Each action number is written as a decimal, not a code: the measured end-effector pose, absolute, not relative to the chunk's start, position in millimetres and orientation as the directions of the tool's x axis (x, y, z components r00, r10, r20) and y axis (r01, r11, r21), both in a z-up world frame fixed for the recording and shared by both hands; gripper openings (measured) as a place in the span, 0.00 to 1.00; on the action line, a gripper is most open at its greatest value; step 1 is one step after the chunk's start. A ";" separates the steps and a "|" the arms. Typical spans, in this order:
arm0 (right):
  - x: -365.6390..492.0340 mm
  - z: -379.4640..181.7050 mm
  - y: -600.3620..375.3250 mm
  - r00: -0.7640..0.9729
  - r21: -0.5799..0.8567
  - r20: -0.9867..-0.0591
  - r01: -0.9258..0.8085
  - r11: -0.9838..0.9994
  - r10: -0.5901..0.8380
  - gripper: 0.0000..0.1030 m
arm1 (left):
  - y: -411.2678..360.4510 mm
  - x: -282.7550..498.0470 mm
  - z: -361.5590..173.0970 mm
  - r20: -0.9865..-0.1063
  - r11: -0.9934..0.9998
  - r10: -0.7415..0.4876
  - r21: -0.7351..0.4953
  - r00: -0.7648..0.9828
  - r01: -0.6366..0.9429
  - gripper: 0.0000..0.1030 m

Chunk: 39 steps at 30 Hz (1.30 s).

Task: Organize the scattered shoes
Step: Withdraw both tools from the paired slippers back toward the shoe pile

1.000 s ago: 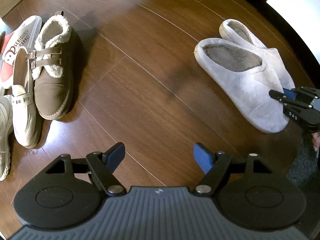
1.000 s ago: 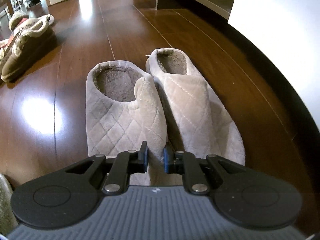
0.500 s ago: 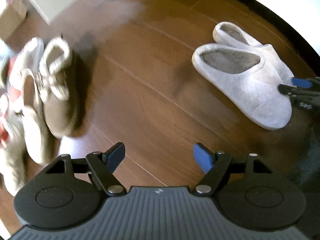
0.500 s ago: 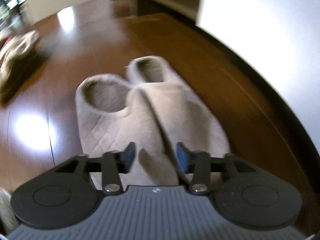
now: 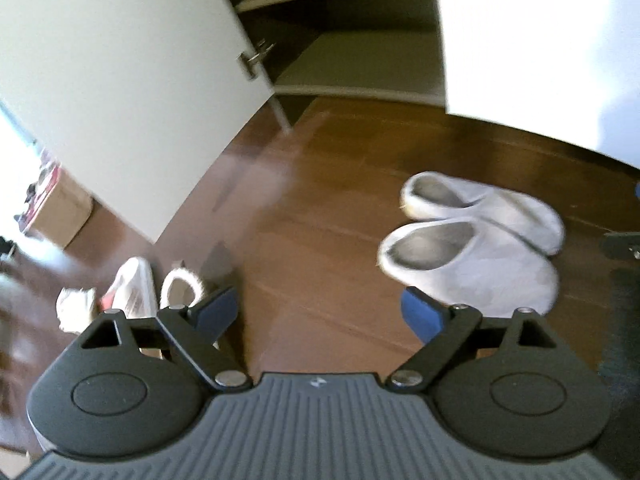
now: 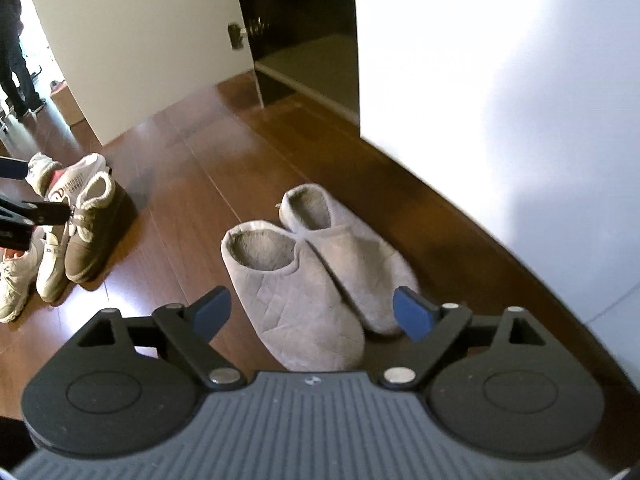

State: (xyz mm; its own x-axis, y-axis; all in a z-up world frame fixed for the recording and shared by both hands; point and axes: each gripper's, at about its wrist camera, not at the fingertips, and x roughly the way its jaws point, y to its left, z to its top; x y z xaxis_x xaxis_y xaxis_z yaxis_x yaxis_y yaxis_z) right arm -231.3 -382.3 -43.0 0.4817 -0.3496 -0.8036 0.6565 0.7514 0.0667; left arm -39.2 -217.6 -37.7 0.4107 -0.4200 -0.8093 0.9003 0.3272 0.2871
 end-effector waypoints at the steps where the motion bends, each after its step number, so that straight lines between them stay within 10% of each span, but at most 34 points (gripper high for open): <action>1: -235.3 -37.8 -379.5 0.479 0.061 -0.803 0.657 0.751 -0.354 0.84 | -216.9 -43.7 -36.3 -0.807 0.313 -0.428 0.290 0.407 0.904 0.88; 23: -282.7 -7.2 -336.8 0.437 -0.012 -0.823 0.626 0.780 -0.363 0.93 | -210.0 -89.2 -32.2 -0.755 0.232 -0.497 0.361 0.428 0.904 0.89; 39: -170.2 -61.5 -337.6 0.429 0.032 -0.878 0.494 0.869 -0.211 0.96 | -27.0 38.5 -19.7 -0.831 0.547 0.025 0.477 0.555 0.689 0.90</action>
State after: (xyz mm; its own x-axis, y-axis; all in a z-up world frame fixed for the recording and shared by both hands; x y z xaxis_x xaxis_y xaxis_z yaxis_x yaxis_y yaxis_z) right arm -170.2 -337.6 -61.5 0.4287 -0.2113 -0.8784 0.4940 0.8688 0.0322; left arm 38.5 -27.0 -19.7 0.5552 0.0252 -0.8313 0.6887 0.5465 0.4765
